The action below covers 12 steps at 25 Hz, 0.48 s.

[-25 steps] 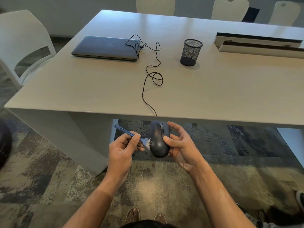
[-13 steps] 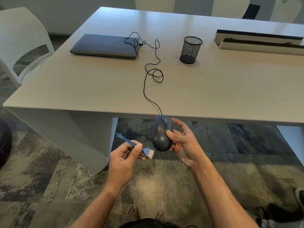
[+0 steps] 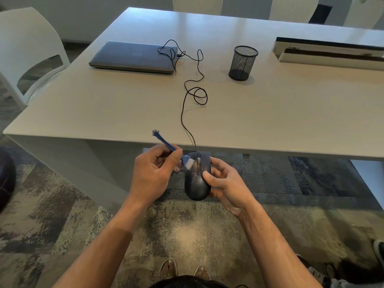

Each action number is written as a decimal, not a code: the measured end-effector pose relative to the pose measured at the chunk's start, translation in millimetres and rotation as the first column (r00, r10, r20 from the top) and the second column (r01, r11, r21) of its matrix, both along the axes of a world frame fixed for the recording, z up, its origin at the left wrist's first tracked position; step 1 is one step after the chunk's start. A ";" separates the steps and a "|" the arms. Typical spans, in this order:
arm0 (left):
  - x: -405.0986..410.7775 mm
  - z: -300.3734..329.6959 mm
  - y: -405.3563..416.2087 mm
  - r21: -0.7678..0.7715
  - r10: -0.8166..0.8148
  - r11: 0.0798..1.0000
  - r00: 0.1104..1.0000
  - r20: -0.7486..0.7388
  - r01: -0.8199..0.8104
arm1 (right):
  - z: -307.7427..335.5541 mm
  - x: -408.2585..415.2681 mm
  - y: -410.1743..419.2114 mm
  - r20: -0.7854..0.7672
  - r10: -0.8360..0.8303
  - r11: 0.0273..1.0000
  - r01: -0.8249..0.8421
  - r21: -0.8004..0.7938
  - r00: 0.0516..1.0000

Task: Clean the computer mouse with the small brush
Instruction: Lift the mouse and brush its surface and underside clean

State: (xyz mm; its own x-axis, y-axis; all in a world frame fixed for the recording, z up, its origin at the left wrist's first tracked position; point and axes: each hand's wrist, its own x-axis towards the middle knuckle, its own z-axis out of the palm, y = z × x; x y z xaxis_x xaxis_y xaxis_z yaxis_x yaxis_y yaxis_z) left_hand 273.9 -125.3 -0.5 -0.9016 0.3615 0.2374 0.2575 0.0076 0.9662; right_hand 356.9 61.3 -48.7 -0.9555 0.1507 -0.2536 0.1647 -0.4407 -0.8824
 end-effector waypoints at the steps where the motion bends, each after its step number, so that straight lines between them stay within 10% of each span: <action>1: 1.5 0.0 2.0 -0.030 -0.051 0.998 0.999 0.000 0.051 | 0.0 -0.7 0.2 0.006 -0.007 1.000 0.007 0.005 1.000; 5: 17.7 -8.8 9.4 -0.146 -0.164 0.976 0.986 0.001 0.162 | -1.3 -2.5 2.5 0.028 -0.046 0.999 0.046 0.016 0.999; 12: 2.6 -9.8 5.0 -0.259 0.218 0.931 0.962 -0.165 -0.256 | -7.1 -3.6 4.6 0.043 -0.049 0.999 0.048 0.023 0.998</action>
